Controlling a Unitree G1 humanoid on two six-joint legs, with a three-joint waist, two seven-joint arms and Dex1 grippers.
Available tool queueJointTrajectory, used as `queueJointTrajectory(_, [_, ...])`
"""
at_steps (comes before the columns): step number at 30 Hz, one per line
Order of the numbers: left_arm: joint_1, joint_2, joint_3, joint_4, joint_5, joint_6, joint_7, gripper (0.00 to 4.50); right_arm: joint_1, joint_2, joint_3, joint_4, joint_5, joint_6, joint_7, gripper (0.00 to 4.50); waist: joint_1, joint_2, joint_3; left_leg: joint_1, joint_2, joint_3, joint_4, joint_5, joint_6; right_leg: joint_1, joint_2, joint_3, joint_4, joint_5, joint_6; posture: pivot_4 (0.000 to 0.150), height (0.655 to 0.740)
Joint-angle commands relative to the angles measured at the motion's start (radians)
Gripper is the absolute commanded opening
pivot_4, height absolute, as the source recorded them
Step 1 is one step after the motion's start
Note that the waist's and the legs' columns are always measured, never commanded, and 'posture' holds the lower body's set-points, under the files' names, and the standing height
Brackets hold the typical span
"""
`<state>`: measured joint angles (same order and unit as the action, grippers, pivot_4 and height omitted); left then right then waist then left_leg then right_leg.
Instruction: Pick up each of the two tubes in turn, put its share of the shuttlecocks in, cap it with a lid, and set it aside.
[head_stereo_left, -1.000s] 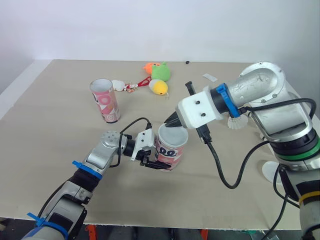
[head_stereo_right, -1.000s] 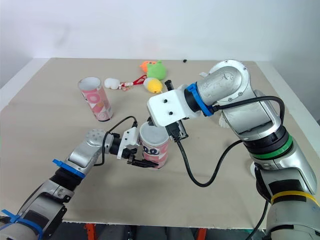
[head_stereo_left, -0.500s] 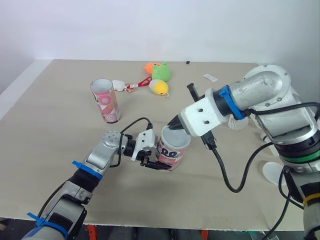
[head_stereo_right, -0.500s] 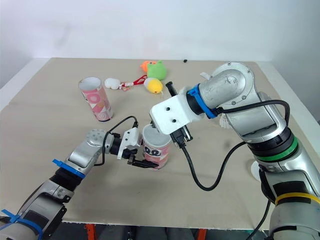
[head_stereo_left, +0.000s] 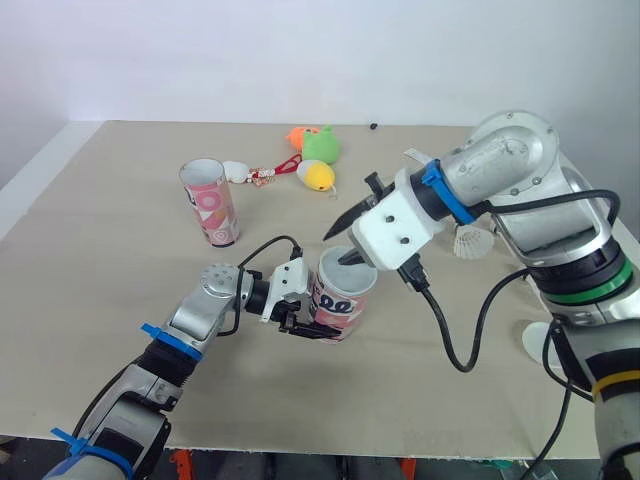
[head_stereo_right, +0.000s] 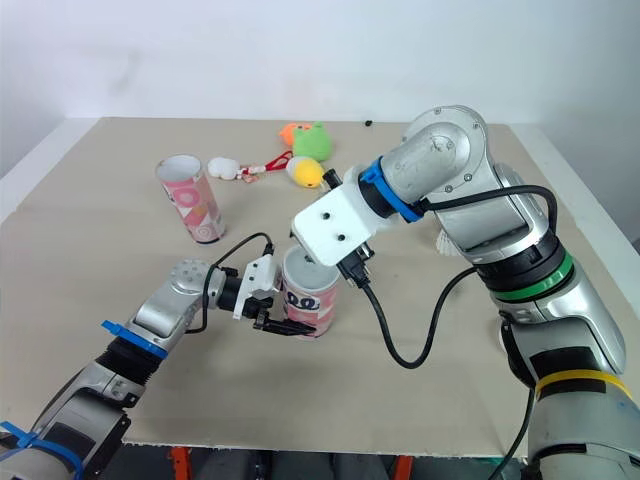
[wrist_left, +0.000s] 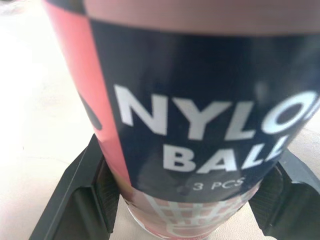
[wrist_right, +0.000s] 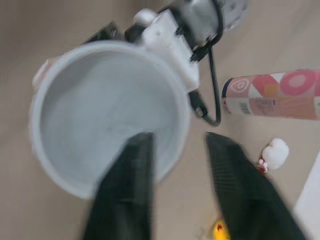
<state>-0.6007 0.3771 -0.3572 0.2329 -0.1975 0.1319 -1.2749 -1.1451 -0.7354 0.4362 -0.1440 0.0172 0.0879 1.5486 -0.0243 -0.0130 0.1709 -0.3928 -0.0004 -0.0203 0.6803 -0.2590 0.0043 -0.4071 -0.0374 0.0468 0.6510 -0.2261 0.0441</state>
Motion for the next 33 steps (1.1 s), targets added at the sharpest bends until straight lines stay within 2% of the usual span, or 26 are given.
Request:
queueJointTrajectory(1, [0.01, 0.021, 0.006, 0.008, 0.02, 0.009, 0.007, 2.97, -0.003, 0.025, 0.011, 0.01, 0.039, 0.054, 0.041, 3.3, 0.0, 0.0, 0.0, 0.0, 0.0, 0.0, 0.0, 0.0, 0.0, 0.0, 0.0, 0.0, 0.0, 0.0, 0.0, 0.15, 0.7323])
queueJointTrajectory(12, [0.007, 0.014, 0.004, 0.017, 0.022, 0.004, 0.009, 2.97, -0.115, 0.017, -0.202, 0.119, 0.322, 0.372, 0.058, 3.3, 0.001, 0.0, 0.0, -0.001, 0.0, 0.0, 0.0, 0.0, 0.0, -0.001, -0.001, 0.0, 0.0, 0.0, 0.0, 0.15, 0.7323])
queueJointTrajectory(13, [0.007, 0.014, 0.004, 0.017, 0.022, 0.003, 0.009, 2.97, -0.115, 0.013, -0.208, 0.122, 0.332, 0.389, 0.055, 2.79, 0.001, 0.0, 0.0, -0.001, -0.001, 0.0, -0.001, 0.0, 0.0, -0.001, -0.002, 0.0, 0.0, 0.0, 0.0, 0.15, 0.7323])
queueJointTrajectory(16, [0.007, 0.013, 0.004, 0.018, 0.022, 0.001, 0.008, 2.97, -0.094, -0.003, -0.207, 0.12, 0.345, 0.41, 0.054, 1.74, 0.001, 0.0, 0.0, -0.001, -0.001, 0.0, -0.002, 0.0, 0.0, -0.001, -0.002, 0.0, 0.0, 0.0, 0.0, 0.15, 0.7323])
queueJointTrajectory(17, [0.007, 0.013, 0.003, 0.018, 0.022, 0.0, 0.008, 2.97, -0.08, -0.009, -0.2, 0.113, 0.345, 0.407, 0.057, 1.74, 0.001, 0.0, 0.0, -0.001, -0.001, 0.0, -0.002, 0.0, 0.0, -0.001, -0.002, 0.0, 0.0, 0.0, 0.0, 0.15, 0.7323])
queueJointTrajectory(19, [0.004, 0.011, 0.003, 0.023, 0.024, -0.002, 0.009, 2.97, -0.058, -0.015, -0.188, 0.102, 0.35, 0.41, 0.06, 1.08, 0.001, 0.0, 0.0, -0.001, -0.001, 0.0, -0.002, 0.0, 0.0, -0.001, -0.002, 0.0, 0.0, 0.0, 0.0, 0.15, 0.7323])
queueJointTrajectory(20, [0.004, 0.01, 0.003, 0.025, 0.024, -0.003, 0.009, 2.97, -0.049, -0.015, -0.183, 0.095, 0.353, 0.412, 0.061, 0.99, 0.001, 0.0, 0.0, -0.001, -0.001, 0.0, -0.002, 0.0, 0.0, -0.001, -0.002, 0.0, 0.0, 0.0, 0.0, 0.15, 0.7323])
queueJointTrajectory(22, [0.004, 0.01, 0.002, 0.025, 0.025, -0.004, 0.01, 2.97, -0.038, -0.019, -0.171, 0.084, 0.358, 0.413, 0.064, 0.21, 0.001, 0.0, 0.0, -0.001, -0.002, 0.0, -0.002, 0.0, 0.0, -0.001, -0.002, 0.0, 0.0, 0.0, 0.0, 0.15, 0.7323])
queueJointTrajectory(23, [0.005, 0.009, 0.002, 0.024, 0.025, -0.004, 0.011, 2.97, -0.031, -0.027, -0.159, 0.075, 0.365, 0.41, 0.065, 0.09, 0.001, 0.0, 0.0, -0.001, -0.002, 0.0, -0.002, 0.0, 0.0, -0.001, -0.002, 0.0, 0.0, 0.0, 0.0, 0.15, 0.7323])
queueJointTrajectory(27, [0.012, 0.012, 0.002, 0.016, 0.026, -0.002, 0.015, 2.97, -0.003, -0.08, -0.096, 0.022, 0.417, 0.396, 0.066, 0.09, 0.001, 0.0, 0.001, -0.001, -0.002, -0.001, -0.002, 0.0, 0.0, -0.001, -0.002, 0.0, 0.0, 0.0, 0.001, 0.15, 0.7323])
queueJointTrajectory(33, [0.016, 0.014, 0.003, 0.012, 0.026, 0.0, 0.017, 2.97, 0.011, -0.109, -0.006, 0.022, 0.36, 0.327, 0.066, 0.09, 0.001, 0.0, 0.001, -0.001, -0.002, 0.0, -0.002, 0.0, 0.0, -0.001, -0.002, 0.0, 0.0, -0.001, 0.001, 0.15, 0.7323])
